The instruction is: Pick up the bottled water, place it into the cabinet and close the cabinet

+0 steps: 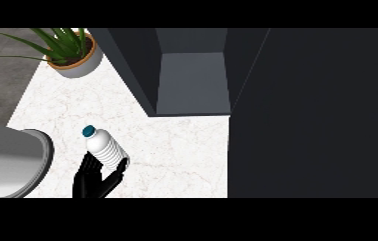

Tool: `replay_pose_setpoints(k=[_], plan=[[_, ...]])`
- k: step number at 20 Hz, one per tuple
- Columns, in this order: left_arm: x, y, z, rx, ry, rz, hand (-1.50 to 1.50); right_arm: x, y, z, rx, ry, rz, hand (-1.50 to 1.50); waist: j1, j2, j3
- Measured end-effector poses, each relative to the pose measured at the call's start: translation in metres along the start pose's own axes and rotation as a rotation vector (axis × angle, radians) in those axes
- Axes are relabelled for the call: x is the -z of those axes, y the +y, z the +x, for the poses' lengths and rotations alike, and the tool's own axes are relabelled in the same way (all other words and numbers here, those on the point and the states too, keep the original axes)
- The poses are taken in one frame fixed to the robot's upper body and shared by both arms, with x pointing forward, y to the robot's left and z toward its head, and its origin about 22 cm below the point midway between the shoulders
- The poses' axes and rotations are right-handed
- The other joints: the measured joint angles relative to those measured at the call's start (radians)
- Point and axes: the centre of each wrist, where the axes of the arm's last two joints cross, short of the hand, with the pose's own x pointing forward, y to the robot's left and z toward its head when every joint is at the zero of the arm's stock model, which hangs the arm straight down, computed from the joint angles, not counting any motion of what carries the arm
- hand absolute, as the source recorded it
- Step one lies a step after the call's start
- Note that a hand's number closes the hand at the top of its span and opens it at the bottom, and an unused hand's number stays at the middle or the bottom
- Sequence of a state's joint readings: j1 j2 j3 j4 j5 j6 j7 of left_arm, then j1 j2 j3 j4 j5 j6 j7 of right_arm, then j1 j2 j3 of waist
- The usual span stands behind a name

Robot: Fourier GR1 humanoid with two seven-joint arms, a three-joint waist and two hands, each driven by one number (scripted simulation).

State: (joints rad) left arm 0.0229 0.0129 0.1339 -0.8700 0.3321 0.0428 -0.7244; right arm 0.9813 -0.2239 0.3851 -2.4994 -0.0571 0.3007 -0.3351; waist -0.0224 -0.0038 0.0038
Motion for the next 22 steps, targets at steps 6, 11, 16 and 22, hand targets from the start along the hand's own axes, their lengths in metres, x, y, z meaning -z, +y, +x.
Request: replay_pose_setpoints(k=[6,11,16,22], plan=[[-0.003,-0.005,-0.012,0.074,-0.078,-0.001,1.50,-0.002,-0.001,0.000,-0.015,-0.004,0.004,-1.50,0.003,-0.006,0.015],[0.007,-0.004,-0.011,0.178,-0.177,-0.046,1.50,-0.002,-0.002,0.000,-0.022,0.002,0.009,-1.50,0.000,-0.004,0.010],[0.026,-0.007,-0.005,0.248,-0.236,-0.249,1.50,-0.003,-0.002,0.000,-0.023,0.000,0.015,-1.50,-0.006,-0.002,0.006],[0.032,-0.029,-0.004,0.226,-0.252,-0.391,1.50,-0.005,-0.001,0.000,-0.026,0.009,0.003,-1.50,0.001,-0.003,0.004]])
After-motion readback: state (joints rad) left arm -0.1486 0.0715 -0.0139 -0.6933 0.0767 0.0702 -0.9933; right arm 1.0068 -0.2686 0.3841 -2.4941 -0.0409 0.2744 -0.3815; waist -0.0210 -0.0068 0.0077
